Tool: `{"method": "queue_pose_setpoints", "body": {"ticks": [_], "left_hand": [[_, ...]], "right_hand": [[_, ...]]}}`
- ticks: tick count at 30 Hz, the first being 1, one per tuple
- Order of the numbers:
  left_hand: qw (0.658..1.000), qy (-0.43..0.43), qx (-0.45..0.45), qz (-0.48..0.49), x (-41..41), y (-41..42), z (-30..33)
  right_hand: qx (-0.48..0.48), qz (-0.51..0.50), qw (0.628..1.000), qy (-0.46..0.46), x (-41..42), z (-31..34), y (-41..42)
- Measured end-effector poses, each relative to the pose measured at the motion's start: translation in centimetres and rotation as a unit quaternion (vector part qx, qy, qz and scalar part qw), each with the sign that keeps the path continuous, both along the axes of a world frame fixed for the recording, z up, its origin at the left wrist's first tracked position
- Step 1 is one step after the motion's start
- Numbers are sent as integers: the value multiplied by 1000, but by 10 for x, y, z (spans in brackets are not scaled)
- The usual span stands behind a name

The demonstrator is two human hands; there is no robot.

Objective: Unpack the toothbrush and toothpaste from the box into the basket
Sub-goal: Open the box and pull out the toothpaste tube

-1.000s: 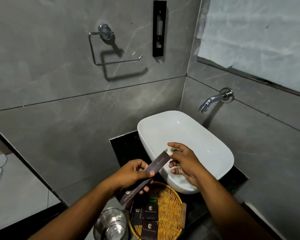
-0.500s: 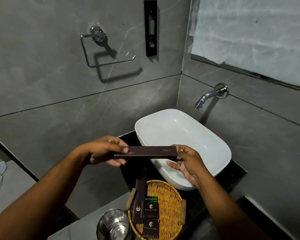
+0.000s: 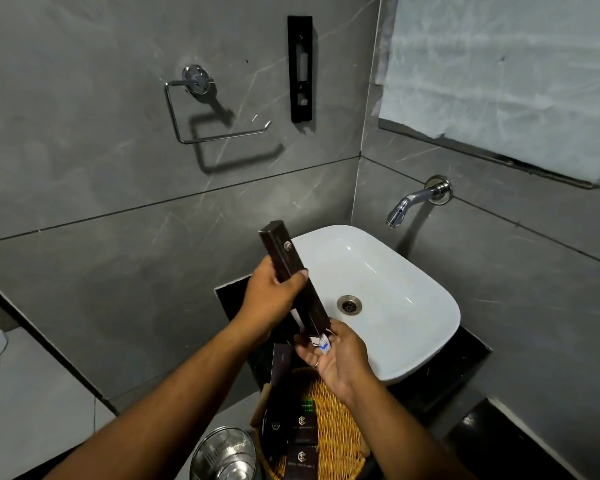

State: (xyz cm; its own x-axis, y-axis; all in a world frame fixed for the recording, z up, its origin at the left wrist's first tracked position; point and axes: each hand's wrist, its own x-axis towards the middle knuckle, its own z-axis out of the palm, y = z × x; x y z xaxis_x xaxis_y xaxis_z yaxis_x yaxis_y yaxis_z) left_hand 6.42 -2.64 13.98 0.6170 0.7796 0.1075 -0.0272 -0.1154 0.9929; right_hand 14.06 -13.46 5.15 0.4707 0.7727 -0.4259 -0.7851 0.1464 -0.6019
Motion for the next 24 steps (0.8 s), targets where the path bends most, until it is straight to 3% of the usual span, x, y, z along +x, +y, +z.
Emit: {"method": "queue_pose_setpoints", "body": {"ticks": [3, 15, 20, 24], "left_hand": [[997, 13, 74, -6, 0, -9, 9], [987, 22, 161, -5, -1, -16, 37], [998, -40, 41, 15, -11, -17, 34], [986, -126, -31, 109, -18, -2, 45]], "right_hand": [[-43, -18, 999, 8, -3, 0, 2], [-123, -25, 992, -27, -2, -3, 1], [-123, -51, 989, -64, 4, -6, -1], [-143, -102, 980, -97, 12, -7, 1]]}}
